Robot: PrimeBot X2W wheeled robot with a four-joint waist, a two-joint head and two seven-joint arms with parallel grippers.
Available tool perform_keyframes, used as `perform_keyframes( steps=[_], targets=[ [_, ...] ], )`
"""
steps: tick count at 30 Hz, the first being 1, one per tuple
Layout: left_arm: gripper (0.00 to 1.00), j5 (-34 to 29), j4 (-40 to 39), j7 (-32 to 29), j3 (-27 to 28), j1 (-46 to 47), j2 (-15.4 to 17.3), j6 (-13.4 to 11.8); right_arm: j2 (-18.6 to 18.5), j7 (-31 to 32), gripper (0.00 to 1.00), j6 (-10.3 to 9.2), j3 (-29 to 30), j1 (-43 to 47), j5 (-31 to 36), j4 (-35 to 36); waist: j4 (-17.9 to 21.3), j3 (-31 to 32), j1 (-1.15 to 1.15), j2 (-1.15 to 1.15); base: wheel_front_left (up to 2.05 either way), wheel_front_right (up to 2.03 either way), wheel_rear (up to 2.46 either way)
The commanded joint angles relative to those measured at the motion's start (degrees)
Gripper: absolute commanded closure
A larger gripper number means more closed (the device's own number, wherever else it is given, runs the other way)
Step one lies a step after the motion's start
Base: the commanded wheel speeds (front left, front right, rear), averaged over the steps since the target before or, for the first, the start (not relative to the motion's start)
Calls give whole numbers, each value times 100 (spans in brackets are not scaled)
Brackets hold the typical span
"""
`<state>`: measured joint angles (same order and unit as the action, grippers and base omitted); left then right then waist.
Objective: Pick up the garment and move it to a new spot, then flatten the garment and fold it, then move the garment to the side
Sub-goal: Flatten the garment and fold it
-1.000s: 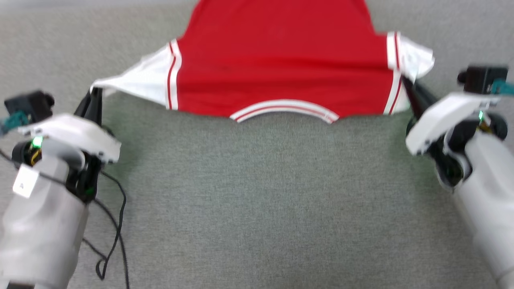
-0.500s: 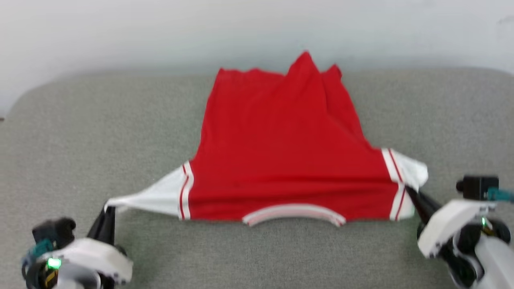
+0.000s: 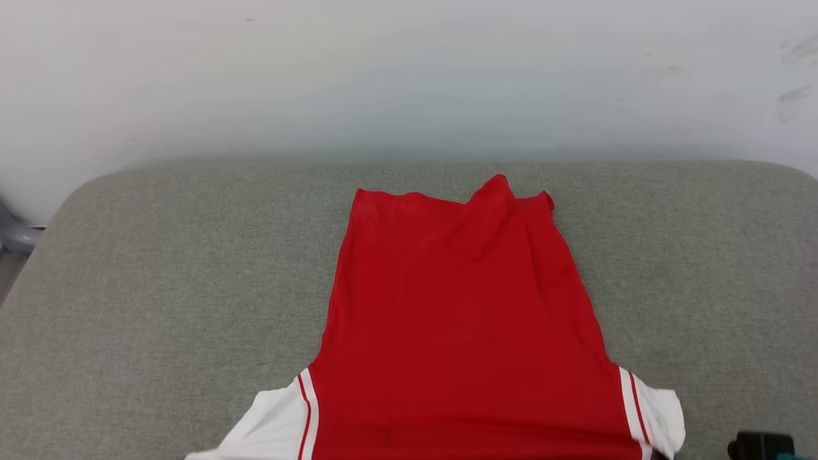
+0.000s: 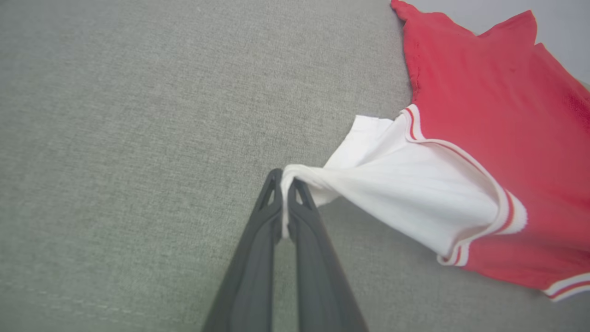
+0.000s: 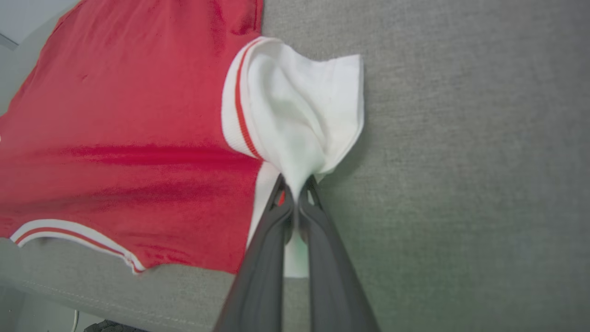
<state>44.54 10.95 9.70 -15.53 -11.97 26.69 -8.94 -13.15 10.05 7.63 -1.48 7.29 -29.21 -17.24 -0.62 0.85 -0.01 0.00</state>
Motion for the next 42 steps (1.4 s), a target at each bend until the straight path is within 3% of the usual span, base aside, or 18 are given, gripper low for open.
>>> perform_keyframes(
  steps=[1, 7, 9, 10, 17, 22, 28, 33, 42],
  targets=[
    [100, -8, -4, -14, 32, -94, 68, -59, 47, 65, 100, -26, 121, 160, 85, 96, -12, -7, 1, 0, 0, 0, 0],
    [100, -94, -42, -41, -200, -33, -51, 39, 543, 528, 98, -21, 443, 712, 554, 656, -123, -79, 1, 0, 0, 0, 0],
    [100, -147, -76, -20, -288, 107, -104, 77, 650, 554, 50, -20, 511, 716, 589, 762, -170, -118, 1, 0, 0, 0, 0],
    [100, -181, -88, 5, -325, 164, -120, 96, 684, 515, 0, -19, 517, 676, 588, 836, -196, -146, 1, 0, 0, 0, 0],
    [100, -422, -321, 83, -568, 555, -314, 88, 671, 47, 0, -17, 907, 145, 509, 1160, -450, -347, 1, 0, 0, 0, 0],
    [100, -613, -596, 183, -673, 883, -444, 33, 463, 90, 0, -17, 1392, -739, 415, 855, -735, -659, 1, 0, 0, 0, 0],
    [100, -854, -881, 315, -808, 1366, -653, 45, -80, 787, 0, -16, 1598, -2070, 242, 111, -1156, -1179, 1, 0, 0, 0, 0],
    [100, -1036, -1058, 390, -967, 1740, -888, 82, -606, 1672, 0, -16, 1422, -3161, 140, -439, -1500, -1611, 1, 0, 0, 0, 0],
    [100, -1274, -1268, 480, -1271, 2252, -1269, 243, -1164, 3057, 0, -16, 1044, -4745, 287, -981, -2079, -2401, 1, 0, 0, 0, 0]
  ],
)
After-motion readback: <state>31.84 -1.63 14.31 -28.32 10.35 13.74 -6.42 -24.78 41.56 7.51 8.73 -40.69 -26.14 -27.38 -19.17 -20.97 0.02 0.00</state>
